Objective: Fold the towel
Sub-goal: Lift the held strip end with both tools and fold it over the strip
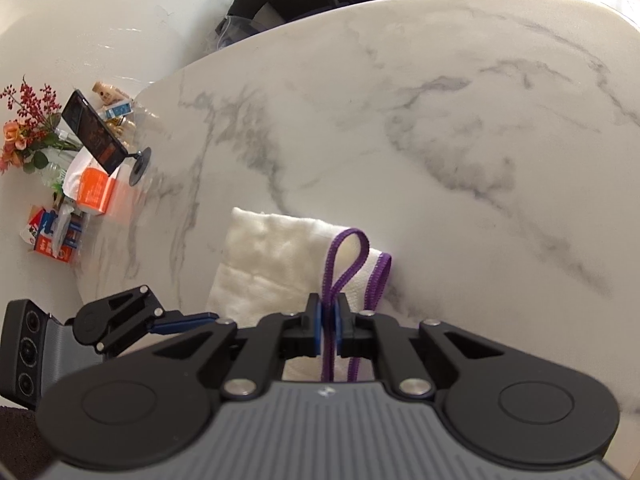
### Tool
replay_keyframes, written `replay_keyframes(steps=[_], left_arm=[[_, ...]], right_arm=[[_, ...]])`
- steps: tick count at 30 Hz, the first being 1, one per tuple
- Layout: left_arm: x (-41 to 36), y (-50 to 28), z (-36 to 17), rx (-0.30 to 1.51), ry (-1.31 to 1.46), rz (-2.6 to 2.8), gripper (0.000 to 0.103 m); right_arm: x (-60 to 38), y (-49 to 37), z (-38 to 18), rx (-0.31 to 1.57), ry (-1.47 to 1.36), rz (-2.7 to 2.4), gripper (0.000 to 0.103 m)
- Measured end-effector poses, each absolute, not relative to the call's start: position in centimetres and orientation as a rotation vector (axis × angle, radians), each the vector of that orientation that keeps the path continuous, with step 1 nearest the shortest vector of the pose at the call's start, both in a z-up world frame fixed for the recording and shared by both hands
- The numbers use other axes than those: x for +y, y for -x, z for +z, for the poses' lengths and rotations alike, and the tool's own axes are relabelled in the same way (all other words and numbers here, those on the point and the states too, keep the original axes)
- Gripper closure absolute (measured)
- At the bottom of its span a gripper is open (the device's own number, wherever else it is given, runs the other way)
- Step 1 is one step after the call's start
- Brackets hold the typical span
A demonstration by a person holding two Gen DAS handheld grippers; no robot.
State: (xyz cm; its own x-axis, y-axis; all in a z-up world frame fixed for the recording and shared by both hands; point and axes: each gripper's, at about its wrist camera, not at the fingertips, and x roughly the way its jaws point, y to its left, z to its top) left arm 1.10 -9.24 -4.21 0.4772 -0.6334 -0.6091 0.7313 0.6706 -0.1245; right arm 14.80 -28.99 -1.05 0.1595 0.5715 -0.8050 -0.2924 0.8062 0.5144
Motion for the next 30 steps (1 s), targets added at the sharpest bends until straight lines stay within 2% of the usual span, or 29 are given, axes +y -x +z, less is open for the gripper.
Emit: replay_keyframes(steps=[4,12,20,22,23,25,30], left_arm=[[-10.1,-0.7,-5.1,0.677,-0.181,-0.873,0.037],[-10.3,-0.6,-6.1,0.664,-0.218,-0.877,0.037],[-9.7,-1.1,-6.4,0.659,-0.203,-0.871,0.037],[-9.7,-1.0,-6.5,0.653,-0.206,-0.870,0.037],[-9.5,-1.0,-6.4,0.652,-0.203,-0.872,0.037],[-9.3,-1.0,-6.2,0.647,-0.194,-0.877,0.037],[-8.3,-0.2,-4.1,0.544,-0.216,-0.930,0.037]], right_arm=[[-29.3,-15.0,-1.2,1.274,-0.275,0.615,0.092],[-30.8,-13.8,-1.9,1.256,-0.423,0.612,0.074],[-32.3,-11.8,-2.8,1.226,-0.519,0.586,0.074],[-32.5,-11.5,-3.0,1.219,-0.521,0.575,0.077],[-32.5,-11.4,-3.2,1.220,-0.518,0.568,0.085],[-32.4,-11.4,-3.0,1.218,-0.508,0.569,0.095],[-32.2,-11.4,-1.1,1.187,-0.491,0.596,0.097]])
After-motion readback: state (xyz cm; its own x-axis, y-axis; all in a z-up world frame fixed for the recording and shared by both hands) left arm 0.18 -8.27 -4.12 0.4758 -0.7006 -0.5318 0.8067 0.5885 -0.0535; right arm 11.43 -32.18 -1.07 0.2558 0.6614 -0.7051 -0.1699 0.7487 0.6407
